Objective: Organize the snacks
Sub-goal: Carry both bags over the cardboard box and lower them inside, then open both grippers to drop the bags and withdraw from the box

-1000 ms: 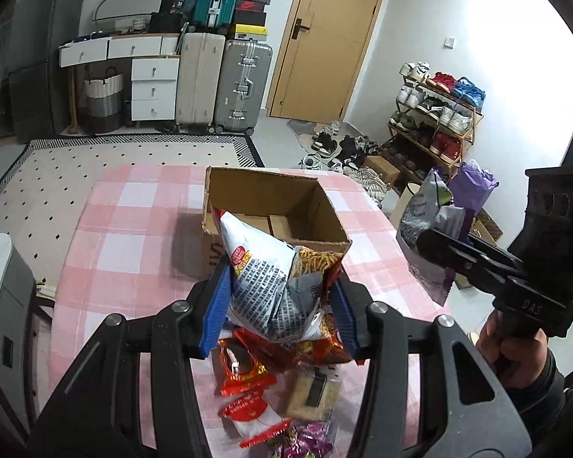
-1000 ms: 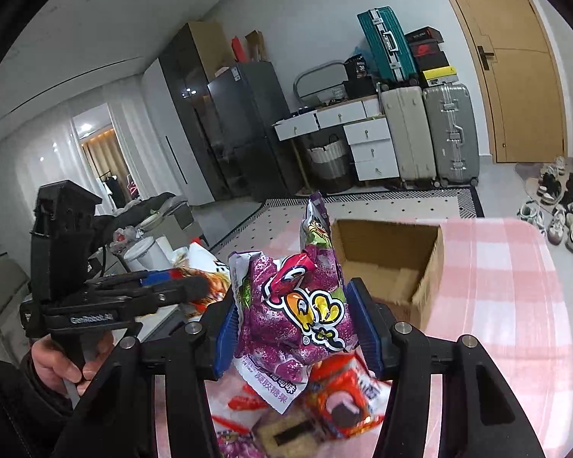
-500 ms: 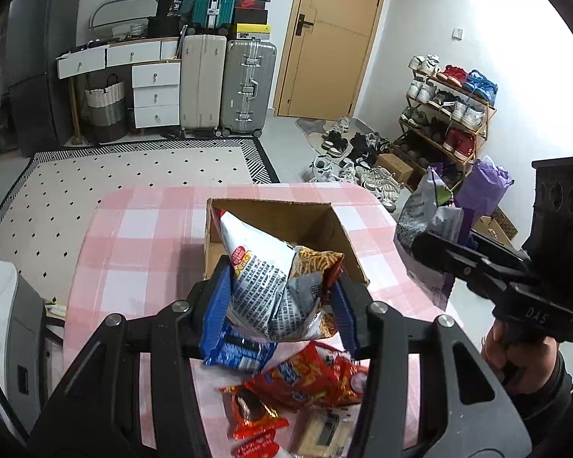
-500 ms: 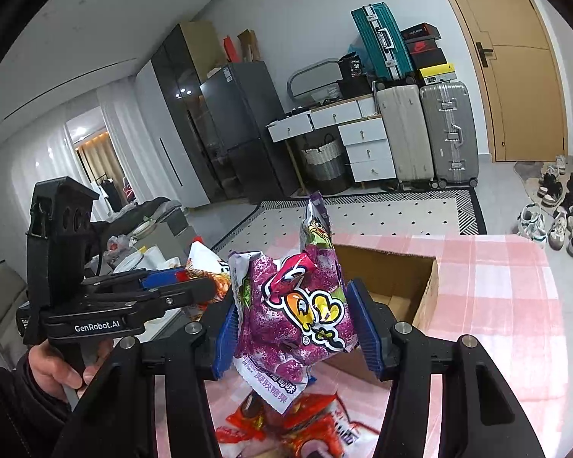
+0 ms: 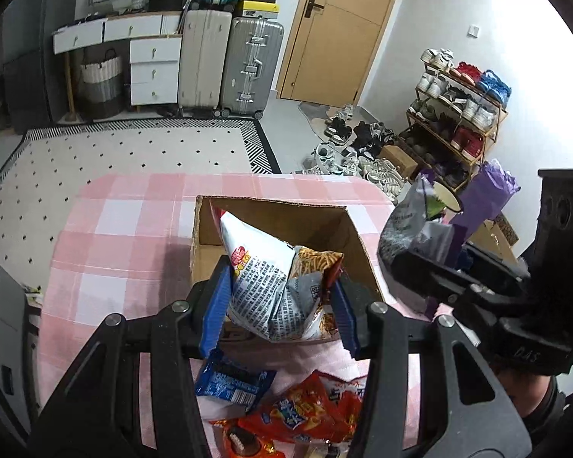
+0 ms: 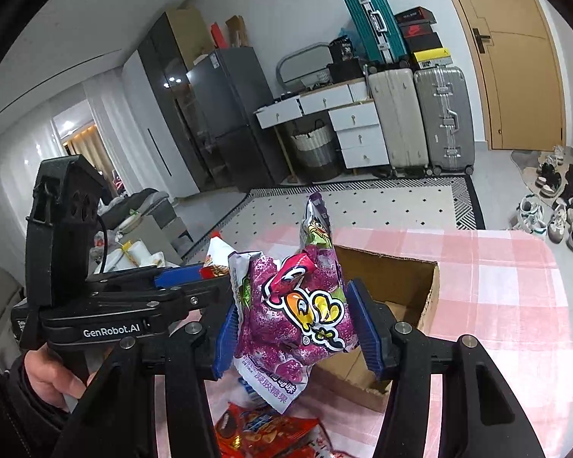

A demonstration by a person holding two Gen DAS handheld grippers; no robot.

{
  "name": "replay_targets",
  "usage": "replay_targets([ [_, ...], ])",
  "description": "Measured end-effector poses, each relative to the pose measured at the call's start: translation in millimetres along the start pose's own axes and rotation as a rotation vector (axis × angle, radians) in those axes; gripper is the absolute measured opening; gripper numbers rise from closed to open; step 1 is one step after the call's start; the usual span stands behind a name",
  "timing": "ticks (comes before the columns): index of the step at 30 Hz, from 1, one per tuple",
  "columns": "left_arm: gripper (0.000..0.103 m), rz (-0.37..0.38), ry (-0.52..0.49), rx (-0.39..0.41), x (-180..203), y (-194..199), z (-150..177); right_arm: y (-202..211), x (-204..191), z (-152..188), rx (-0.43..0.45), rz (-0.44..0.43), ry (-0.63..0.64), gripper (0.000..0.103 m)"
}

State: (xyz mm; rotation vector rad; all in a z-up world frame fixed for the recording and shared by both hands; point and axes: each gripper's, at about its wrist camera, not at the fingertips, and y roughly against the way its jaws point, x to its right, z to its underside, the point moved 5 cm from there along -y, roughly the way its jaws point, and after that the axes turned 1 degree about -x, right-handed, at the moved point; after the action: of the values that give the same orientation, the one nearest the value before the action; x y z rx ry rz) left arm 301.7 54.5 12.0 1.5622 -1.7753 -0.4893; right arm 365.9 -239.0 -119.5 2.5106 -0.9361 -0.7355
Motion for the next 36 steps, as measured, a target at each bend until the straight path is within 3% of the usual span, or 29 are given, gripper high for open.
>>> replay_targets([
  [12, 0.047, 0.032, 0.071, -0.035, -29, -71, -4, -54, 23, 4, -0.051, 0.011, -0.025, 0.053],
  [14, 0.051, 0.011, 0.068, -0.036, -34, -80, -2, -62, 26, 8, -0.064, 0.038, -0.015, 0.053],
  [18, 0.075, -0.04, 0.09, -0.09, -45, -101, 1, -62, 33, 11, -0.053, 0.063, -0.019, 0.057],
  [19, 0.076, -0.053, 0.094, -0.086, -48, -101, 2, -61, 33, 10, -0.048, 0.06, -0.018, 0.057],
  [23, 0.077, -0.064, 0.087, -0.06, -52, -94, 6, -46, 33, 8, -0.017, 0.065, -0.013, 0.064],
  [27, 0.077, -0.069, 0.066, -0.039, -47, -81, 10, -30, 32, 6, 0.006, 0.074, -0.007, 0.066],
  [36, 0.08, -0.076, 0.062, 0.007, -36, -18, 29, 20, 18, 12, 0.055, 0.093, 0.002, 0.071],
])
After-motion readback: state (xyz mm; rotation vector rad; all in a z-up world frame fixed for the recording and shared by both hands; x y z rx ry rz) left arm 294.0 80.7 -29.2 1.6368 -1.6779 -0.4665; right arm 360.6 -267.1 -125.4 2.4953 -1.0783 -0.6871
